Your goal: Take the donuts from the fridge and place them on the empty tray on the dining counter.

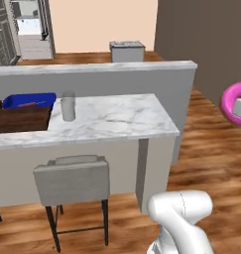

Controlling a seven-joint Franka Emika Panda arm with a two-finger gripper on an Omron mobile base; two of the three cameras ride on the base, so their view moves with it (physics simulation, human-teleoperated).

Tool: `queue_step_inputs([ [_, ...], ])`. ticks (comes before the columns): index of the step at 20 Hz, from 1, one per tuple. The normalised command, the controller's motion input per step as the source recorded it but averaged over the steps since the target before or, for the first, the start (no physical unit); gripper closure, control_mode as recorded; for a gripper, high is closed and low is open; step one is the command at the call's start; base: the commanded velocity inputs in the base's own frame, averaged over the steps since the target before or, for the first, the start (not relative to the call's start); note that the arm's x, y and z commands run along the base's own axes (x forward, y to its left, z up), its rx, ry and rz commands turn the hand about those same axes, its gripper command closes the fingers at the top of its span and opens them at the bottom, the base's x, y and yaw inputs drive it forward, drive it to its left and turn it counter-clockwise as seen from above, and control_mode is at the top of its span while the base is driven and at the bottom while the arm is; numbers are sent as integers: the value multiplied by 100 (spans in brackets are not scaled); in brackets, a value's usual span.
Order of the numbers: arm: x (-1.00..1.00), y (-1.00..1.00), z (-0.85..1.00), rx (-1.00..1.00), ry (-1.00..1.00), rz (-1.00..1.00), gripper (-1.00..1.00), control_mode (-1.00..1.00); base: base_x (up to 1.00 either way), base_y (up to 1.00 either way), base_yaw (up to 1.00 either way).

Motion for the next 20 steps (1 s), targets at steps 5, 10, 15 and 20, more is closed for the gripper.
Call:
queue_step_inputs([
  [5, 0, 0, 0, 0, 0, 0, 100, 100, -25, 100, -11],
  [10, 0, 0, 0, 0, 0, 0, 100, 100, 48, 100, -13],
  [15, 0, 0, 0, 0, 0, 0, 100, 100, 65, 100, -8],
  [20, 0, 0, 0, 0, 0, 0, 100, 100, 67, 100, 0],
])
